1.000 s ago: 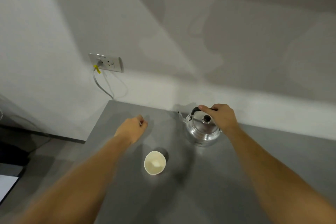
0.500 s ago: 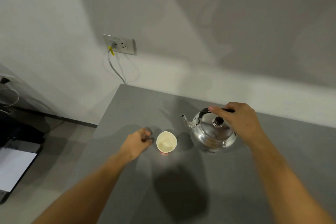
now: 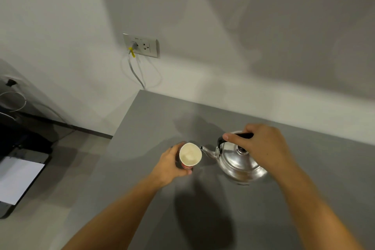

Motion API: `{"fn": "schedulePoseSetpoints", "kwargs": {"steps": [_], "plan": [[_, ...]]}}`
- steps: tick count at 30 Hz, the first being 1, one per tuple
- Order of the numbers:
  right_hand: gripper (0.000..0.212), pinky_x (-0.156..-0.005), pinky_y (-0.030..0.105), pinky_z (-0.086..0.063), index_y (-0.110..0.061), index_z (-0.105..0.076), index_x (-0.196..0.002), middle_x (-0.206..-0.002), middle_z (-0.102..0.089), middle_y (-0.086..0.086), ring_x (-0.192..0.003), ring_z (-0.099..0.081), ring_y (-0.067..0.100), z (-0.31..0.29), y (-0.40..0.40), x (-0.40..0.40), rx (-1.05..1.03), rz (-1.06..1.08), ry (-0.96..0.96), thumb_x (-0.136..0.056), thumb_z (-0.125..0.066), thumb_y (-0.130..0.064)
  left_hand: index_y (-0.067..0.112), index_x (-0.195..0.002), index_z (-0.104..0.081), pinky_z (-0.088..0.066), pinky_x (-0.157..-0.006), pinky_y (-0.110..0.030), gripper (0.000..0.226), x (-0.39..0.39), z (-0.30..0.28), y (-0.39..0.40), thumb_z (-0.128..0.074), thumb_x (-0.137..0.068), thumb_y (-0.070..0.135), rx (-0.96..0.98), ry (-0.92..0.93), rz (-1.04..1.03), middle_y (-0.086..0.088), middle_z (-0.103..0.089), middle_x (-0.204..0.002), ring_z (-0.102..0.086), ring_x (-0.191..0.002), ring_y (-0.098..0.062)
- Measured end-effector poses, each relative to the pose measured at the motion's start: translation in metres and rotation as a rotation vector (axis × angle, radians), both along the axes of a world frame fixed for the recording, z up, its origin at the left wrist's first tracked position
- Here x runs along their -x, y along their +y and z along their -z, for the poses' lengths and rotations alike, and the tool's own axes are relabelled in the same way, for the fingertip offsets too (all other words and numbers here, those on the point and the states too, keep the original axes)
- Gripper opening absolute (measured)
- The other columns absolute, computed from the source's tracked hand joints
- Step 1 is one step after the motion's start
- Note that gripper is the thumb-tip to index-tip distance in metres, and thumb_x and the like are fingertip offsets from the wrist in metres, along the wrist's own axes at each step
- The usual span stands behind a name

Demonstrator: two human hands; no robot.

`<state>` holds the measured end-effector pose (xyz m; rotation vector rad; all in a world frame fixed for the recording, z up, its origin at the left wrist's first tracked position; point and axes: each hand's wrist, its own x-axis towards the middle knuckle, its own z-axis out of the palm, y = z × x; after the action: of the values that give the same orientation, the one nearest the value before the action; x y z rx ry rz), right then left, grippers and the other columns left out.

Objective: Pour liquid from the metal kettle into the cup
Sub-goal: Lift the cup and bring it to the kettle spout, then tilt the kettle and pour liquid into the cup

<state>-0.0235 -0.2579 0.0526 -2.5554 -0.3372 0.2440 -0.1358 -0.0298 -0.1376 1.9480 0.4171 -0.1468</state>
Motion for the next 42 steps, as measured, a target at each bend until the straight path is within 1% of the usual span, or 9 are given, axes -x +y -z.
{"fn": "schedulePoseSetpoints", "kwargs": {"steps": [4, 10, 17, 21, 23, 26, 32, 36, 42], "plan": [[0.058, -0.046, 0.028, -0.036, -0.021, -0.059, -0.057, -0.051, -0.059, -0.002, -0.049, -0.055, 0.015, 0.001, 0.007, 0.003, 0.066, -0.043, -0.013, -0.062, -0.074, -0.076, 0.028, -0.137, -0.054, -0.047, -0.108, -0.045, 0.091, -0.006, -0.001, -0.009, -0.096, -0.057, 0.017, 0.042, -0.047, -0.038, 0.002, -0.064, -0.129, -0.060, -0.123, -0.019], [0.053, -0.050, 0.032, -0.045, -0.025, -0.058, -0.058, -0.056, -0.061, -0.003, -0.056, -0.057, 0.016, 0.005, 0.020, 0.003, 0.172, -0.094, -0.063, -0.063, -0.072, -0.076, 0.026, -0.131, -0.059, -0.050, -0.104, -0.040, 0.080, -0.010, 0.002, -0.015, -0.096, -0.062, 0.017, 0.054, -0.067, -0.066, 0.001, -0.068, -0.123, -0.063, -0.115, -0.017], [0.055, -0.045, 0.028, -0.033, -0.021, -0.060, -0.063, -0.058, -0.059, -0.002, -0.059, -0.056, 0.021, 0.002, 0.036, 0.011, 0.298, -0.157, -0.144, -0.070, -0.066, -0.075, 0.023, -0.129, -0.060, -0.052, -0.096, -0.030, 0.071, -0.011, 0.005, -0.015, -0.094, -0.067, 0.023, 0.019, -0.080, -0.068, 0.005, -0.071, -0.117, -0.066, -0.108, -0.013], [0.053, -0.051, 0.030, -0.028, -0.022, -0.057, -0.066, -0.059, -0.054, -0.003, -0.065, -0.055, 0.025, -0.005, 0.044, 0.017, 0.375, -0.194, -0.179, -0.077, -0.063, -0.074, 0.029, -0.125, -0.059, -0.051, -0.094, -0.027, 0.067, -0.011, 0.005, -0.015, -0.093, -0.068, 0.021, 0.017, -0.081, -0.055, 0.008, -0.071, -0.115, -0.066, -0.107, -0.011], [0.053, -0.054, 0.030, -0.030, -0.022, -0.051, -0.065, -0.058, -0.049, -0.003, -0.066, -0.054, 0.025, -0.008, 0.046, 0.020, 0.396, -0.201, -0.184, -0.080, -0.062, -0.072, 0.037, -0.123, -0.056, -0.049, -0.091, -0.017, 0.067, -0.010, 0.005, -0.016, -0.092, -0.069, 0.020, 0.019, -0.071, -0.050, 0.014, -0.070, -0.113, -0.065, -0.104, -0.001], [0.050, -0.056, 0.030, -0.032, -0.021, -0.055, -0.069, -0.060, -0.051, -0.002, -0.067, -0.053, 0.025, -0.011, 0.049, 0.024, 0.421, -0.216, -0.203, -0.082, -0.061, -0.070, 0.039, -0.124, -0.056, -0.043, -0.081, 0.000, 0.067, -0.009, 0.005, -0.016, -0.091, -0.070, 0.022, 0.003, -0.060, -0.040, 0.021, -0.069, -0.109, -0.061, -0.099, 0.014], [0.048, -0.060, 0.032, -0.031, -0.018, -0.067, -0.075, -0.070, -0.066, 0.004, -0.066, -0.051, 0.026, -0.013, 0.056, 0.027, 0.460, -0.250, -0.286, -0.083, -0.061, -0.065, 0.031, -0.131, -0.055, -0.042, -0.079, 0.002, 0.069, -0.009, 0.006, -0.016, -0.090, -0.072, 0.021, -0.002, -0.051, -0.033, 0.017, -0.068, -0.112, -0.060, -0.098, 0.017], [0.047, -0.061, 0.033, -0.028, -0.018, -0.065, -0.072, -0.064, -0.059, 0.002, -0.065, -0.049, 0.026, -0.011, 0.058, 0.028, 0.457, -0.255, -0.305, -0.083, -0.061, -0.064, 0.030, -0.132, -0.055, -0.042, -0.080, 0.002, 0.070, -0.009, 0.006, -0.015, -0.090, -0.073, 0.020, 0.004, -0.051, -0.028, 0.015, -0.068, -0.113, -0.060, -0.097, 0.018], [0.046, -0.062, 0.033, -0.028, -0.019, -0.065, -0.073, -0.071, -0.068, 0.004, -0.066, -0.049, 0.026, -0.011, 0.060, 0.028, 0.457, -0.266, -0.315, -0.083, -0.061, -0.063, 0.031, -0.132, -0.054, -0.042, -0.080, 0.002, 0.070, -0.008, 0.004, -0.014, -0.090, -0.074, 0.020, 0.010, -0.053, -0.016, 0.014, -0.069, -0.114, -0.061, -0.099, 0.016]]}}
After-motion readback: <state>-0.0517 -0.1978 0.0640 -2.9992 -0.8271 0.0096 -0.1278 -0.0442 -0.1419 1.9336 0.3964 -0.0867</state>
